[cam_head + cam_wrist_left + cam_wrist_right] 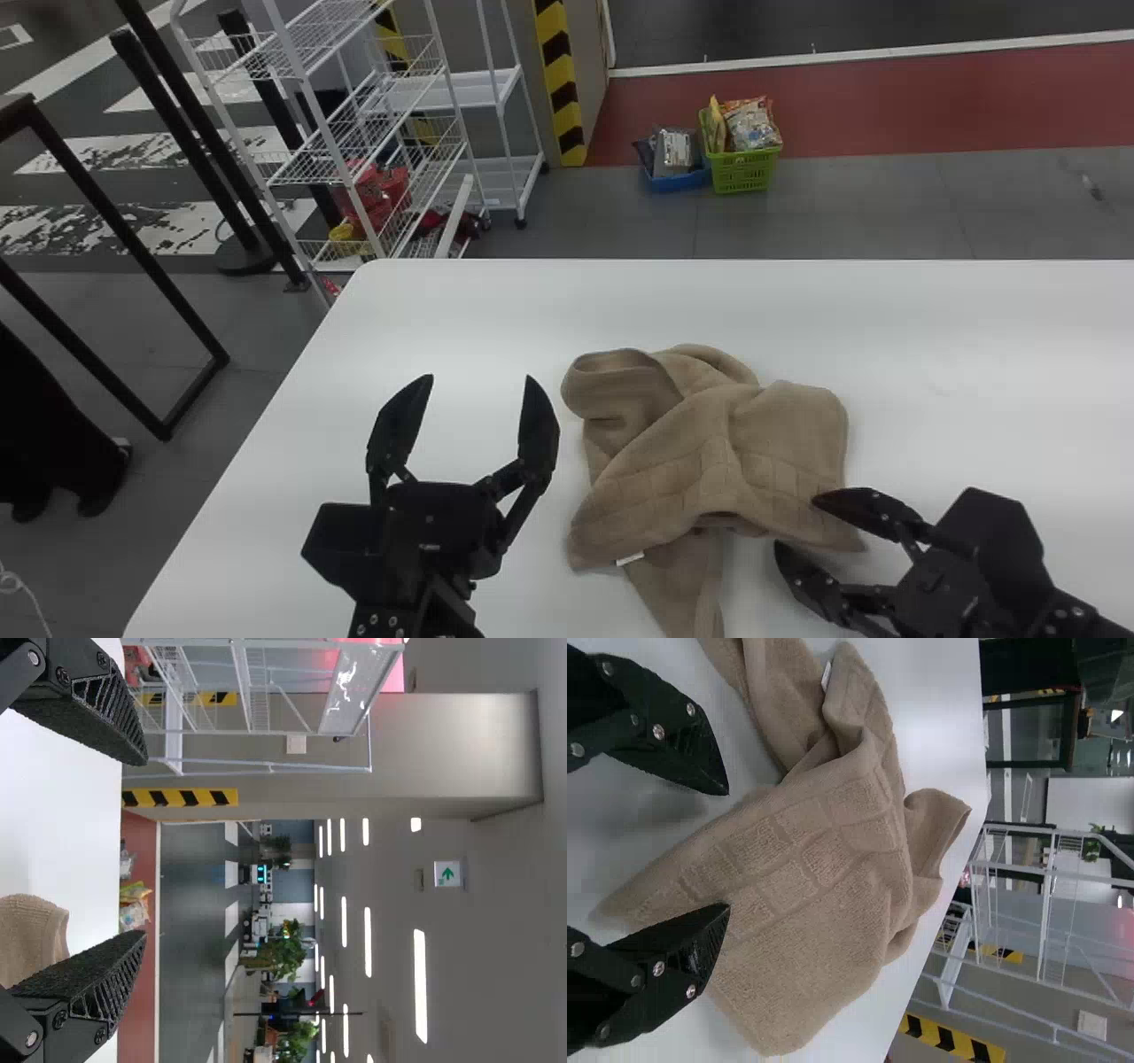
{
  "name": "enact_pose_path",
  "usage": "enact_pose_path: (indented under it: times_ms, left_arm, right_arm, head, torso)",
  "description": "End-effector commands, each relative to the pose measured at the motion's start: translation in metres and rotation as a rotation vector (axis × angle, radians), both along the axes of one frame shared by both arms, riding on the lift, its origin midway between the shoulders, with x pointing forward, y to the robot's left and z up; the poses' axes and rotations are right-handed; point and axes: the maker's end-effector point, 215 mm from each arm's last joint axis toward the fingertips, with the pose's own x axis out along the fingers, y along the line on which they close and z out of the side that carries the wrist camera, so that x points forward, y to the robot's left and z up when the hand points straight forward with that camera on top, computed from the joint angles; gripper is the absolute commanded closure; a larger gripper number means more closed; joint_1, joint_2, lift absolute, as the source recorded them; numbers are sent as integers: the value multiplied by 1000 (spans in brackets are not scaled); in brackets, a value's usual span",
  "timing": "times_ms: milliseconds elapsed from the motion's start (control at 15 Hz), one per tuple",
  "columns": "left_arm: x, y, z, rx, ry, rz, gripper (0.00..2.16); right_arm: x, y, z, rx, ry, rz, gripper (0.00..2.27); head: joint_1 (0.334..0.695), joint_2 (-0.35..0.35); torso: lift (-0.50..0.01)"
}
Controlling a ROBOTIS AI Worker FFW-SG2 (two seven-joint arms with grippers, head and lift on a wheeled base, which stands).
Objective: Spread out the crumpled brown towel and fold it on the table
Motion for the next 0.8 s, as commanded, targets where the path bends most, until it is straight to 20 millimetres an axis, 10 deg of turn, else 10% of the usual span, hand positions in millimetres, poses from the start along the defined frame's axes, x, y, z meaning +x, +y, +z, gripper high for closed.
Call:
enact_pose_path:
  times_ms: [0,733]
  left_arm:
    - [1,-1,1,-1,-3,-2,144]
    - [-5,0,10,1,-27,-2,144]
  right_arm:
    - [4,-10,7,0,-20,-37,1490]
    - [26,-45,68,106,-63,-138,1838]
  head:
    - [695,244]
    - [695,175]
  torso:
    - [-127]
    - [-127]
